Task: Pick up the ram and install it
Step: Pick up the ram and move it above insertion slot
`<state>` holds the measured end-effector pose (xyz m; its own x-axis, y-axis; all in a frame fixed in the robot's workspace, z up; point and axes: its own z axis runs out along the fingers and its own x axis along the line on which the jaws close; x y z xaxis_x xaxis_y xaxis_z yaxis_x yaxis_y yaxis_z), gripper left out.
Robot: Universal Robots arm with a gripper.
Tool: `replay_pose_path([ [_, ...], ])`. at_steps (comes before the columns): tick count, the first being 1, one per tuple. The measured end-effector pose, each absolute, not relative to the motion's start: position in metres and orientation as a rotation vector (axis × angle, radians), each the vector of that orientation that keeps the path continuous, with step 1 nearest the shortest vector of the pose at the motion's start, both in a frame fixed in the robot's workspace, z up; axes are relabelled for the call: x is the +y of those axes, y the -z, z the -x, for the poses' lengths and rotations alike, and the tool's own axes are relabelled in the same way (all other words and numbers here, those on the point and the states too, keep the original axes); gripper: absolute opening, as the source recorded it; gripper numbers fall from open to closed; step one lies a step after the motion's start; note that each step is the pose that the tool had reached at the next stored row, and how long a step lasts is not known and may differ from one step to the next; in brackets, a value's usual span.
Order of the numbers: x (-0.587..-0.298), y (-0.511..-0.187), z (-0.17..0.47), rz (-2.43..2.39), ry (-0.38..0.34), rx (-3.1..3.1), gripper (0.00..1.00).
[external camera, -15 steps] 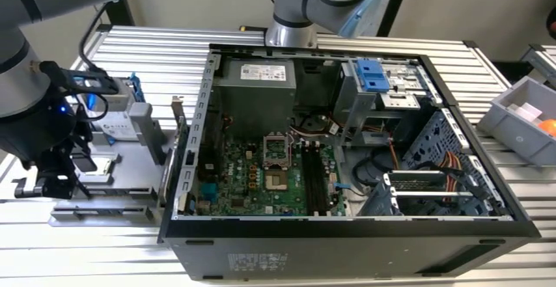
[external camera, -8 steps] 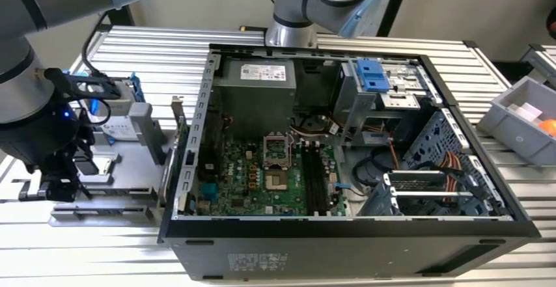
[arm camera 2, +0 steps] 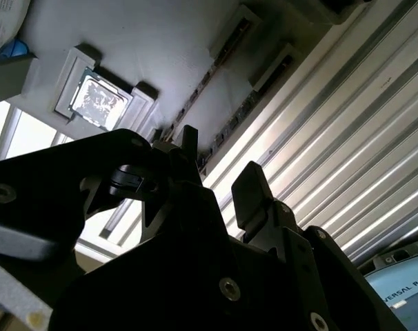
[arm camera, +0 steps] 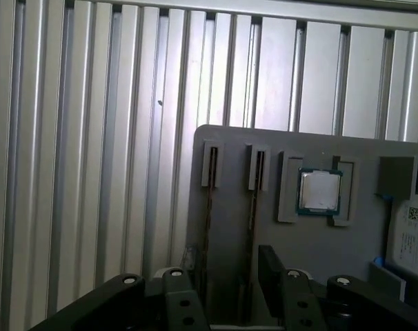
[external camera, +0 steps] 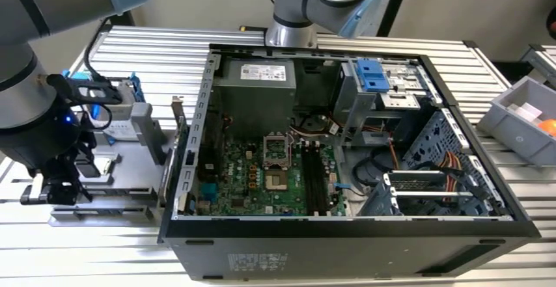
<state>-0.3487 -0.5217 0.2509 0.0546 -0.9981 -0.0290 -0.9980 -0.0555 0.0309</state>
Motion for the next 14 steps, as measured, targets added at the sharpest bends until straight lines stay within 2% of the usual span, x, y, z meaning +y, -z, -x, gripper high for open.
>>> replay_pose_path([
  [14, -0.526, -0.237, 0.347, -2.269, 0.066, -2.168, 1.0],
])
